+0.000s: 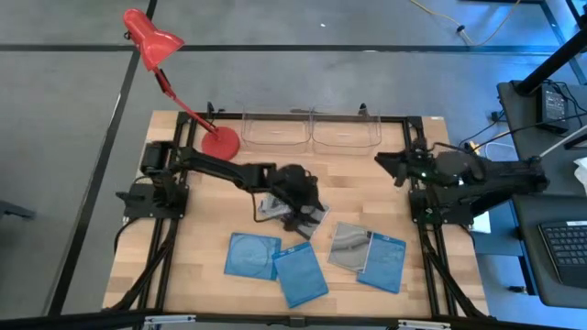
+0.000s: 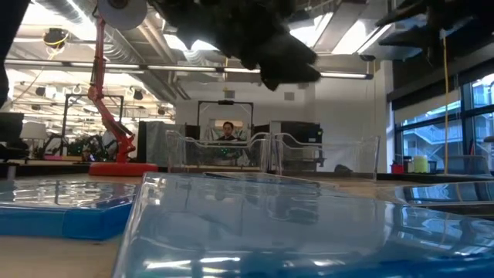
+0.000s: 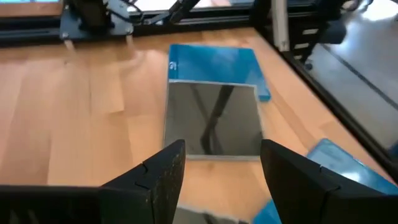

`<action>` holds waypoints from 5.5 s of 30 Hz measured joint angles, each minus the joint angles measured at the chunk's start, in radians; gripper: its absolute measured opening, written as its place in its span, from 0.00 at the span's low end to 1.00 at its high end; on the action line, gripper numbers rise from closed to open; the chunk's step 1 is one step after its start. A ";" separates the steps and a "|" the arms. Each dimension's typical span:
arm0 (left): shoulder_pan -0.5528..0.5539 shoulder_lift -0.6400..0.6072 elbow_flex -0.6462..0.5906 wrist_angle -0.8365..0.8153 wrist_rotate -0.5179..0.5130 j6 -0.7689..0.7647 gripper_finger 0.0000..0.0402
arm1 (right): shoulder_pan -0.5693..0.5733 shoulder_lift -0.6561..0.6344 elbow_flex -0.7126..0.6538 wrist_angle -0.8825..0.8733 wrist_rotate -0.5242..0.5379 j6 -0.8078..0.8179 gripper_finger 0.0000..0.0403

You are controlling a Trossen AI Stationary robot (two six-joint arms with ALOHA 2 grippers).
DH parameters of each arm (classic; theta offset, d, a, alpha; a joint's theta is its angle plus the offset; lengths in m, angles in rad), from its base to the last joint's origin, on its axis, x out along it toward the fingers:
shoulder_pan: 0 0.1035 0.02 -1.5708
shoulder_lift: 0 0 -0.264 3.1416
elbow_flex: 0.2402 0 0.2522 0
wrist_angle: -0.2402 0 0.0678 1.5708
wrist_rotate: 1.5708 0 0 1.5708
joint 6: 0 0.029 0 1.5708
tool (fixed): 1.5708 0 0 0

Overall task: Pick & place jewel cases by type
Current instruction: Put the bottom right black cd case into the right transparent bin

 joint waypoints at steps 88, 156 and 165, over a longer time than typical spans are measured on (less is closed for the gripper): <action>-0.165 0.434 0.183 0.151 -0.159 -0.107 0.50 | 0.734 1.132 0.243 -0.233 -0.218 1.567 0.43; -0.148 0.434 0.181 0.160 -0.141 -0.084 0.50 | 0.728 1.097 0.260 -0.143 0.025 1.552 0.13; -0.133 0.406 0.180 0.112 -0.178 0.002 0.50 | 0.728 1.098 0.260 -0.139 0.036 1.543 0.09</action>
